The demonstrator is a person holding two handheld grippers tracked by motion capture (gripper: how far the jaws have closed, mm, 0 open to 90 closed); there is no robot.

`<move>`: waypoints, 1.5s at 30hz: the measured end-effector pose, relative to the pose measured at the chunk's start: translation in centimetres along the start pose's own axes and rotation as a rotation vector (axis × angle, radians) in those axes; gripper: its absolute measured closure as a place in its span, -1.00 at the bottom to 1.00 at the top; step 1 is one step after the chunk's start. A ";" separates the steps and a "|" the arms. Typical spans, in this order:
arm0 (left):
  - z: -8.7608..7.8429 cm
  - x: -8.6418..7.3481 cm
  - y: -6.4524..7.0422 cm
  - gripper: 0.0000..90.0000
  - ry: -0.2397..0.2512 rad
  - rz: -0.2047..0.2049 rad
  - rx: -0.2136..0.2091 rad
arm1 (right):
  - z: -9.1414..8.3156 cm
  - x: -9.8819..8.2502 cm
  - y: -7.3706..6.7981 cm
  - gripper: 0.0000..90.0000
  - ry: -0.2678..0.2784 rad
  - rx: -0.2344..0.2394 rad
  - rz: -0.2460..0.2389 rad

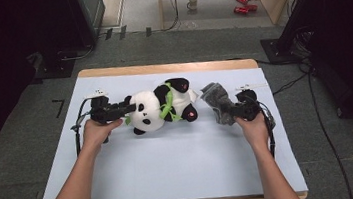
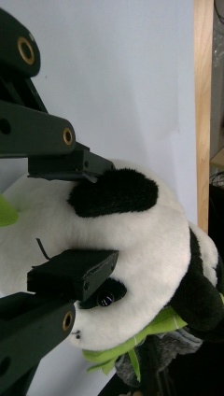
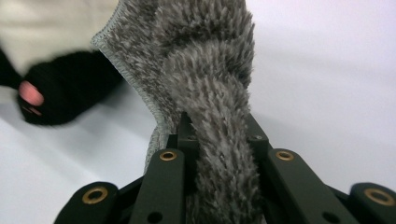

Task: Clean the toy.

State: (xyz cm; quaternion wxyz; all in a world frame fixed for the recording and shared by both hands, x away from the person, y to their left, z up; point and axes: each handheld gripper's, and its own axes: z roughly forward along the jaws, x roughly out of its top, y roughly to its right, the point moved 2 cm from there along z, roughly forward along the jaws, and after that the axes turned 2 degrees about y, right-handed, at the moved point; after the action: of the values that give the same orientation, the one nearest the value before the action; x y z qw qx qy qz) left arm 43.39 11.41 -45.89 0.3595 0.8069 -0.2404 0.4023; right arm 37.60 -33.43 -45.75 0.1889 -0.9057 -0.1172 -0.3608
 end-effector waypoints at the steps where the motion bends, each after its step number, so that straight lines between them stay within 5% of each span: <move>1: 0.1 0.0 -0.2 0.25 0.003 -0.001 0.008 | 0.0 -0.2 0.3 0.69 -0.013 -0.009 0.007; 7: 0.4 0.3 -1.1 0.25 0.021 -0.018 0.044 | 0.4 -1.1 1.1 0.67 -0.053 -0.041 0.036; 14: 0.7 0.5 -1.9 0.17 0.031 -0.045 0.056 | 1.8 -1.8 1.2 0.63 -0.106 -0.065 0.015; 24: -0.1 0.8 -2.2 -0.11 0.036 -0.057 0.055 | 2.3 -1.9 1.4 0.52 -0.112 -0.072 0.014; 32: -0.9 1.0 -1.5 -0.22 0.016 -0.003 0.070 | 2.3 -1.9 1.4 0.34 -0.111 -0.084 0.009; 36: -2.1 1.3 -0.9 -0.23 0.013 0.069 0.118 | 2.2 -1.8 1.2 0.05 -0.096 -0.056 0.011; 41: -3.4 1.4 -0.3 -0.26 0.018 0.097 0.122 | 1.7 -1.1 0.5 -0.32 -0.051 -0.024 -0.041; 45: -4.0 1.1 -0.3 -0.26 0.011 0.091 0.117 | 1.0 -0.7 0.1 -0.38 -0.007 -0.015 -0.053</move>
State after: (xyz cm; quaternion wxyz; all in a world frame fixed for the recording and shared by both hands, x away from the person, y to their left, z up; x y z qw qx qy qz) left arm 42.37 14.57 -43.42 0.2946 0.8126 -0.2508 0.4358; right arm 37.80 -33.17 -46.96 0.1722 -0.9050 -0.1391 -0.3632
